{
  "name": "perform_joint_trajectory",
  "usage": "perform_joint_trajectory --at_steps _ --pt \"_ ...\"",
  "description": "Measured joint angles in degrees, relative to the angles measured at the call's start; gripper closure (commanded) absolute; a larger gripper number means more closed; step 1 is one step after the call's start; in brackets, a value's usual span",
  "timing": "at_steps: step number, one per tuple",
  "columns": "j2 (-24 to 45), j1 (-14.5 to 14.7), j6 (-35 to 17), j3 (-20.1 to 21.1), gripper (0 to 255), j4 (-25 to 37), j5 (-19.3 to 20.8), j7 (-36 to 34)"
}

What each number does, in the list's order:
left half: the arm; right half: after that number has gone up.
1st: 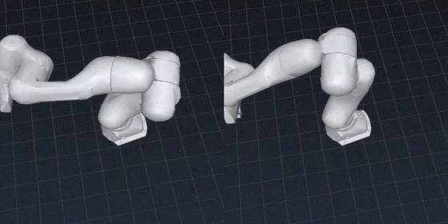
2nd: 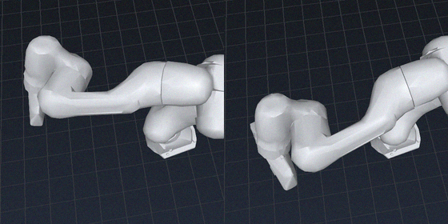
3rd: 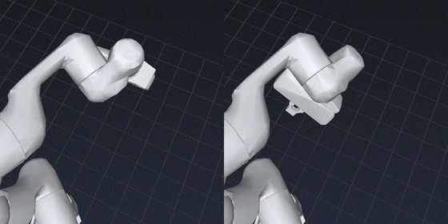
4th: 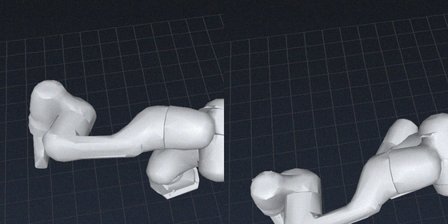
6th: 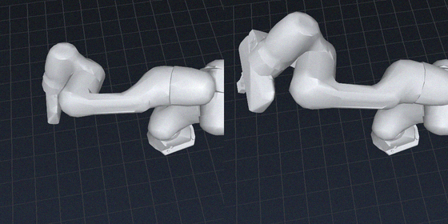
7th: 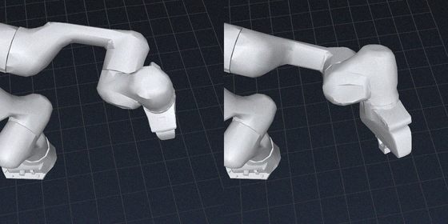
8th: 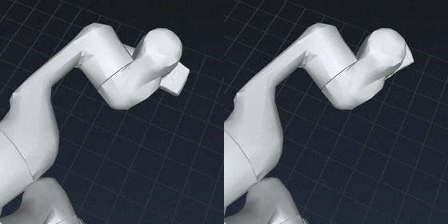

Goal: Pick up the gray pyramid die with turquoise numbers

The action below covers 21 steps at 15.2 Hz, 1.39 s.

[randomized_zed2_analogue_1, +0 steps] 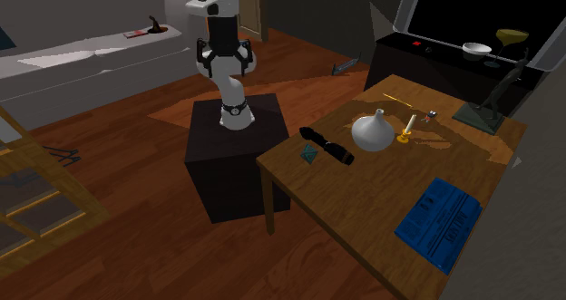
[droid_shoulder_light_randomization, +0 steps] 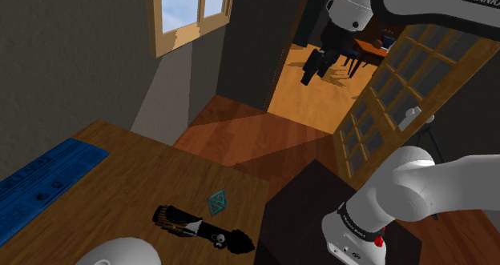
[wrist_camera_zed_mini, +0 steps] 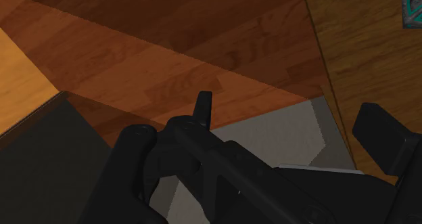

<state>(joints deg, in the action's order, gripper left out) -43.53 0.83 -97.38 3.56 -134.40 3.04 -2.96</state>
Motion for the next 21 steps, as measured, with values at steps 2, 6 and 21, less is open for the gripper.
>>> perform_joint_trajectory --at_steps 2,6,21 --pt "0.3 0.1 -0.2 0.5 0 -0.2 -0.3 -0.7" --pt "0.8 0.8 -3.7 3.5 0 -4.8 -2.0 -5.0" --pt "16.5 4.0 -21.1 19.4 0 -12.8 -9.4 -26.2"
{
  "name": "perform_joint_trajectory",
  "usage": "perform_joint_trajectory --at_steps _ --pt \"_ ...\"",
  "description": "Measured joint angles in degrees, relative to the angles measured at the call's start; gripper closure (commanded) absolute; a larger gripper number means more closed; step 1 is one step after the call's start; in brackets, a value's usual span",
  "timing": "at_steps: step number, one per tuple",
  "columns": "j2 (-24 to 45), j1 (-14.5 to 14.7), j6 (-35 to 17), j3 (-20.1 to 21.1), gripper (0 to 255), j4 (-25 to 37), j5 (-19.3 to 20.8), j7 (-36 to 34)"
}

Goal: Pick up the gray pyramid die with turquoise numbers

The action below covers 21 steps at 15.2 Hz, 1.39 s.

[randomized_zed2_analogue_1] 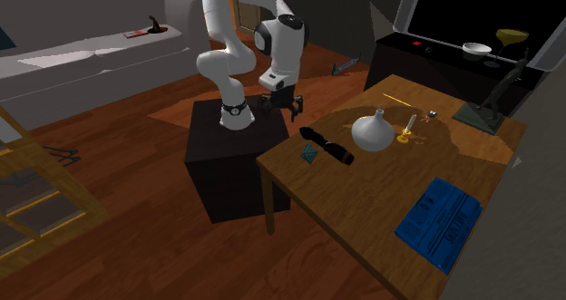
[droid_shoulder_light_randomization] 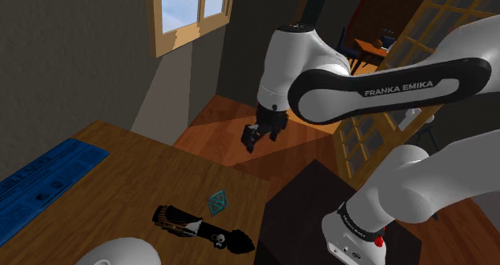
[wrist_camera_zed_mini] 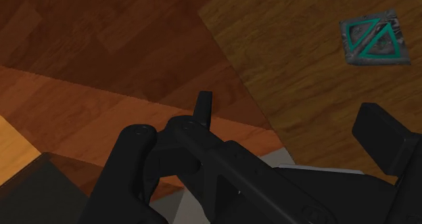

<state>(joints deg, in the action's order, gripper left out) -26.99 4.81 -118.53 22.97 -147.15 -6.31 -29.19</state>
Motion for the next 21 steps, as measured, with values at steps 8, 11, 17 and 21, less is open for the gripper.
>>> perform_joint_trajectory --at_steps 8,11,17,21 --pt "15.8 -0.3 -11.1 8.2 0 1.1 1.6 -13.0" --pt "23.2 -0.4 -14.7 10.5 0 3.0 4.8 -19.1" --pt "37.0 1.6 -19.5 11.0 0 8.2 13.4 -30.7" --pt "40.9 2.8 -22.3 9.7 0 8.4 16.7 -33.6"
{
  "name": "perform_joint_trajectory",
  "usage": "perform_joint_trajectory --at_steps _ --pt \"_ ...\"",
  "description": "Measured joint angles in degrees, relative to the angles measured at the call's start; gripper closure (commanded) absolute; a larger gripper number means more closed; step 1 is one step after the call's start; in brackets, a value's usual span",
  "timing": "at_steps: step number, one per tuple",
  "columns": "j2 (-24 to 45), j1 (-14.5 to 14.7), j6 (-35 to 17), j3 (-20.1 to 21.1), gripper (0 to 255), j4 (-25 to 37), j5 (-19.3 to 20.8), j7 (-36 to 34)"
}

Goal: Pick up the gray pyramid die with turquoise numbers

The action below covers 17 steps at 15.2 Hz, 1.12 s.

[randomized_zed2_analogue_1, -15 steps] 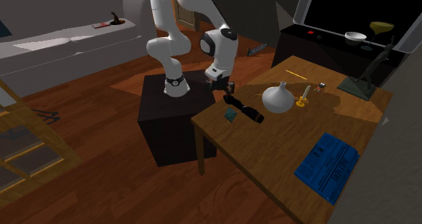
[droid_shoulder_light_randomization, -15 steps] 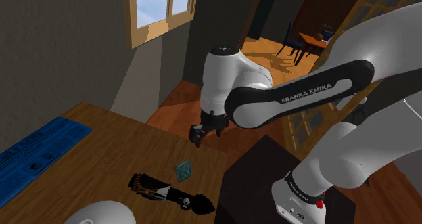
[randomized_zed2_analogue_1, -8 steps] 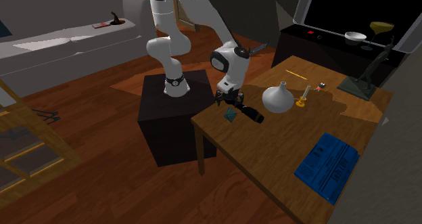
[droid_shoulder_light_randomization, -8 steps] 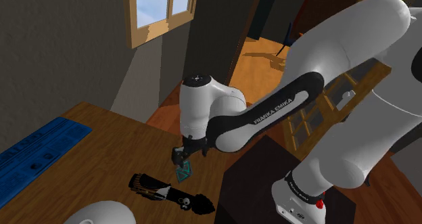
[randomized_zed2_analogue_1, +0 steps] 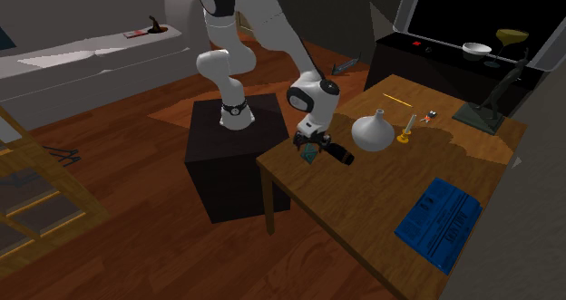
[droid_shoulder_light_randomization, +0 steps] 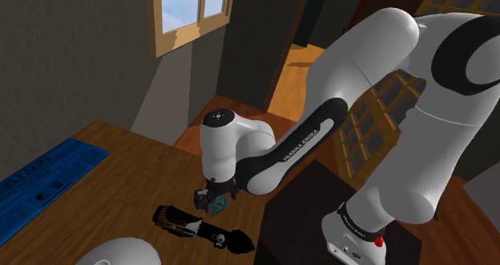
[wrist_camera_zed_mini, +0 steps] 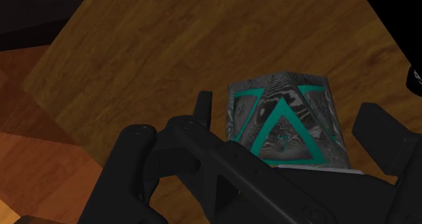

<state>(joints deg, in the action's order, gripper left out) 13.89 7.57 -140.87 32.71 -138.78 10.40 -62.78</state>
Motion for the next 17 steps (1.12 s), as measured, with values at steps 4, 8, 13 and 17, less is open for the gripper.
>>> perform_joint_trajectory --at_steps 4,8,13,17 --pt "2.2 0.6 -1.6 -1.1 255 0.2 2.0 -1.3" --pt "2.3 0.7 -1.7 -1.1 255 0.2 2.2 -1.4" --pt "2.3 0.7 -1.7 -1.2 255 0.2 2.2 -1.4" --pt "0.6 0.1 -0.4 -0.3 255 0.1 0.5 -0.3"
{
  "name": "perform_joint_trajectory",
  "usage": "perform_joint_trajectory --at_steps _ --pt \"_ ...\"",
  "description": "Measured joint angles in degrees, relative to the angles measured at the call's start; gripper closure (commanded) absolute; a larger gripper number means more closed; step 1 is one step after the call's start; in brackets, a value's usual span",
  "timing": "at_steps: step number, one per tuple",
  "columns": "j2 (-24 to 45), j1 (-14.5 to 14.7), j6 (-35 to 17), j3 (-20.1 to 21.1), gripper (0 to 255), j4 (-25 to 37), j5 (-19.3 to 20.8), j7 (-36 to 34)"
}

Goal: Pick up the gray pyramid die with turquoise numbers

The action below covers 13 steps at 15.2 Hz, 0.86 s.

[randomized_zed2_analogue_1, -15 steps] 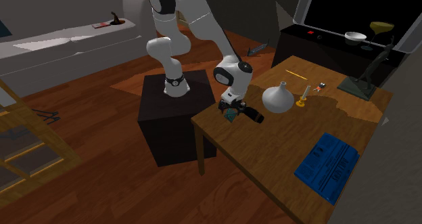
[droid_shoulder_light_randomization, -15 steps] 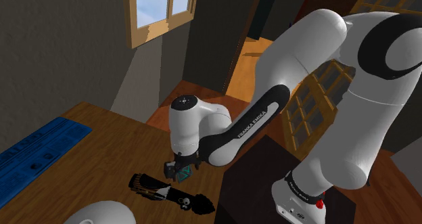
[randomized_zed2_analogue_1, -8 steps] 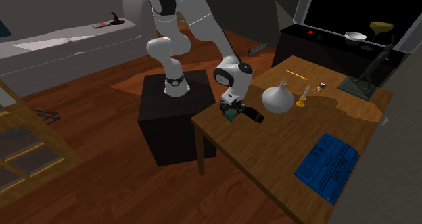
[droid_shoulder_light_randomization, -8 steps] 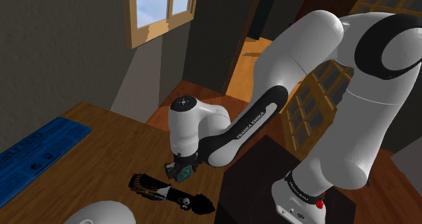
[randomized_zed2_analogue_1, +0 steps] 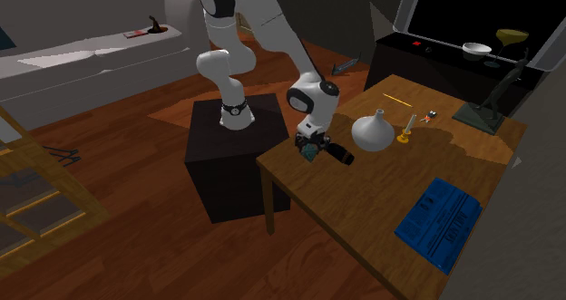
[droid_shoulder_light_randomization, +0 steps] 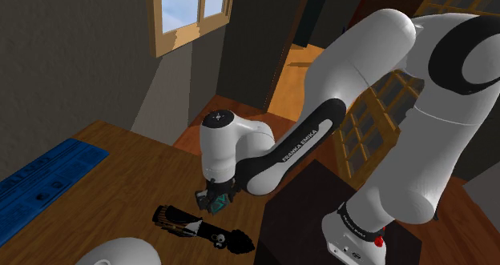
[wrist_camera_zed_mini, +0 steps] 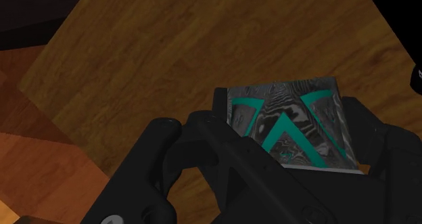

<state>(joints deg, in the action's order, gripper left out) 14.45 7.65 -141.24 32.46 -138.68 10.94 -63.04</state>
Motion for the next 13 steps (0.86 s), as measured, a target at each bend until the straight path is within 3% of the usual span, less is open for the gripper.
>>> perform_joint_trajectory --at_steps 13 --pt "-10.2 -2.1 8.9 3.2 255 0.6 -9.1 6.3"
